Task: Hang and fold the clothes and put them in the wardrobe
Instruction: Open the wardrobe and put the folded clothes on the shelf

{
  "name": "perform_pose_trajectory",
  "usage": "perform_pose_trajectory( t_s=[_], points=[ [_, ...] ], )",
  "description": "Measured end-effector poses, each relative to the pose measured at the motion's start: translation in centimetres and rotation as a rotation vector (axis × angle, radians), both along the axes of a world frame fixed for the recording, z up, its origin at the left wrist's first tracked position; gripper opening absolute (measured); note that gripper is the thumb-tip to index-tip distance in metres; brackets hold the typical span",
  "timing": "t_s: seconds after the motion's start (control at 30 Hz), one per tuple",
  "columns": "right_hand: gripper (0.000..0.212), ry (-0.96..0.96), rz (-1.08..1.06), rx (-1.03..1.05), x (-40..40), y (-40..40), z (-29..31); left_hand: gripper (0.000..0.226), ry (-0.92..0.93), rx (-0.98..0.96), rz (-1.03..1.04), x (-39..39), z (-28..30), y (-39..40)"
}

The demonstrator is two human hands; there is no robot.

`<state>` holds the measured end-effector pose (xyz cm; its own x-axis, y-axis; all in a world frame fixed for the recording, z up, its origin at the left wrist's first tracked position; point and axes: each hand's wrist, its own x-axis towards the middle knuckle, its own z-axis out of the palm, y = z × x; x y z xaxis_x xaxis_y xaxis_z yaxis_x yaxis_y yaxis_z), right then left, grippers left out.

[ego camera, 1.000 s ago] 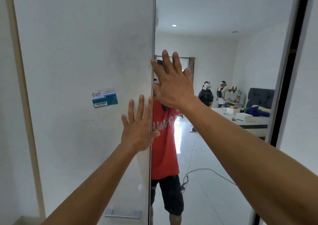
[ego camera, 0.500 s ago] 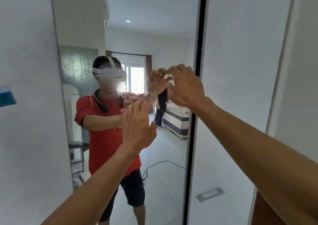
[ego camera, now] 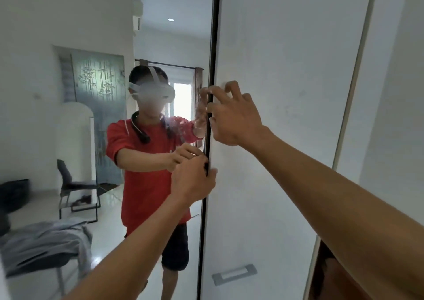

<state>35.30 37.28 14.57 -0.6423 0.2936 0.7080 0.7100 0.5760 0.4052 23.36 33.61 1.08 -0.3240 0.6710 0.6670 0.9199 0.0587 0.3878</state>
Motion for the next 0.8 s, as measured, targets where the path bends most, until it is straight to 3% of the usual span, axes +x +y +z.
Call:
perform_pose_trajectory(
  t_s=[0.37, 0.5, 0.8],
  points=[
    [0.049, -0.051, -0.036, 0.012, 1.6, -2.3, -1.1, 0.015, -0.284, -0.042, -0.268, 1.4, -0.8, -1.5],
    [0.039, -0.006, -0.060, 0.034, 3.4, -5.1, -1.2, 0.015, -0.342, -0.046, -0.355, 3.1, -0.9, -3.9],
    [0.026, 0.097, -0.201, 0.088, 10.8, -11.8, -2.3, 0.023, -0.323, -0.038, -0.607, 10.7, -1.7, -9.1]
  ],
)
